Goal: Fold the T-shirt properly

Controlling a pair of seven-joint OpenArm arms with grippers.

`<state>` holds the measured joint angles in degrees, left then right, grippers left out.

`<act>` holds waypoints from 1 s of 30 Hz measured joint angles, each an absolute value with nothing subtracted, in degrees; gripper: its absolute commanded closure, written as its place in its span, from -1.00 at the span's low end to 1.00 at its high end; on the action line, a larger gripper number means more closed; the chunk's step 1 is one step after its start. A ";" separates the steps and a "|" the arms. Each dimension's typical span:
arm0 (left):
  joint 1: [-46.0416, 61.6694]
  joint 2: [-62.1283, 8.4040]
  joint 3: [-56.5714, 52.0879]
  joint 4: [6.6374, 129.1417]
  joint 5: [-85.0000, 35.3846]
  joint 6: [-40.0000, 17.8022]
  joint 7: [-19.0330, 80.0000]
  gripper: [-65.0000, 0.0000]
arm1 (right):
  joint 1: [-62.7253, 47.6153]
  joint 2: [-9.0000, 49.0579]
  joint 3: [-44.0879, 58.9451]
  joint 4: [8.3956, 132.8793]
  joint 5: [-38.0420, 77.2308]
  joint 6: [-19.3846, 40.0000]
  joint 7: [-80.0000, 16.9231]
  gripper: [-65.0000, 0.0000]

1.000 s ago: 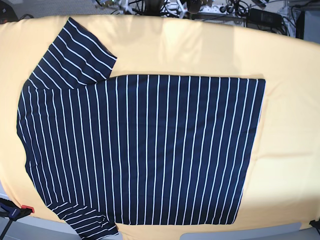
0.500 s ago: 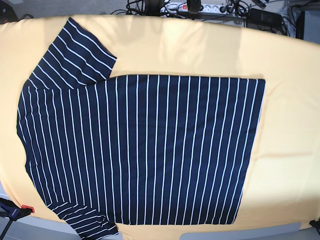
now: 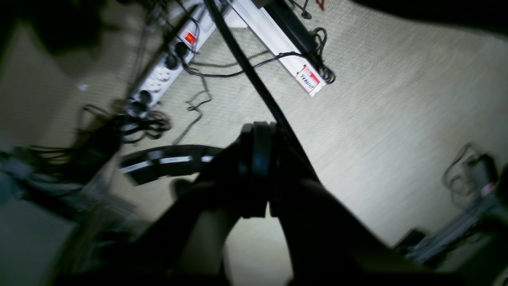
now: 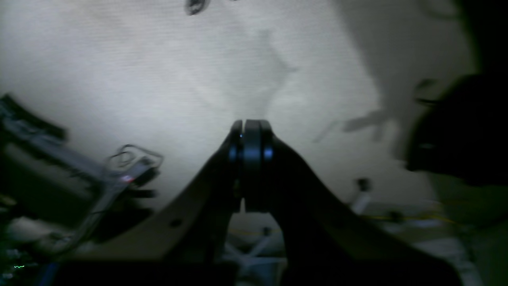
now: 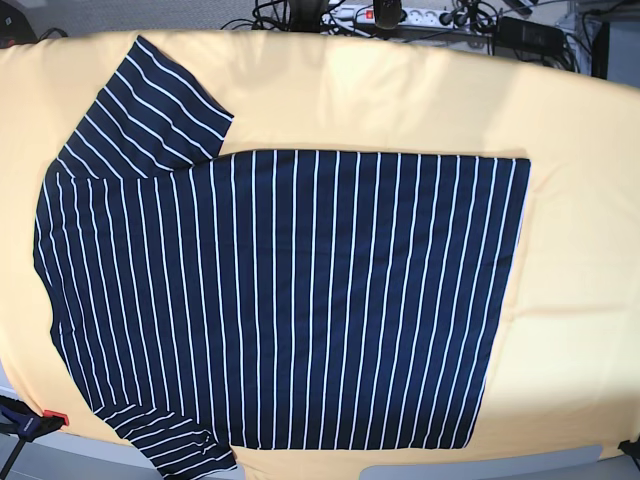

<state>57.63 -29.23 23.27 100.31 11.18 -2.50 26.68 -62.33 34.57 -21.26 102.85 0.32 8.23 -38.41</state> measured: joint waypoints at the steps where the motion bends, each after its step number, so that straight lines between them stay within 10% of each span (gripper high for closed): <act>1: 58.92 -30.44 23.24 102.87 12.49 -2.26 27.81 1.00 | -64.23 35.35 -21.21 106.28 -1.78 7.07 -39.13 1.00; 19: 69.04 -41.32 23.00 129.16 35.09 11.40 41.60 1.00 | -74.13 39.55 -21.37 134.19 -35.03 -12.58 -46.76 1.00; 30: 69.19 -41.23 0.82 133.80 29.65 10.15 35.00 1.00 | -74.24 39.53 -11.68 134.19 -41.39 -14.37 -40.47 1.00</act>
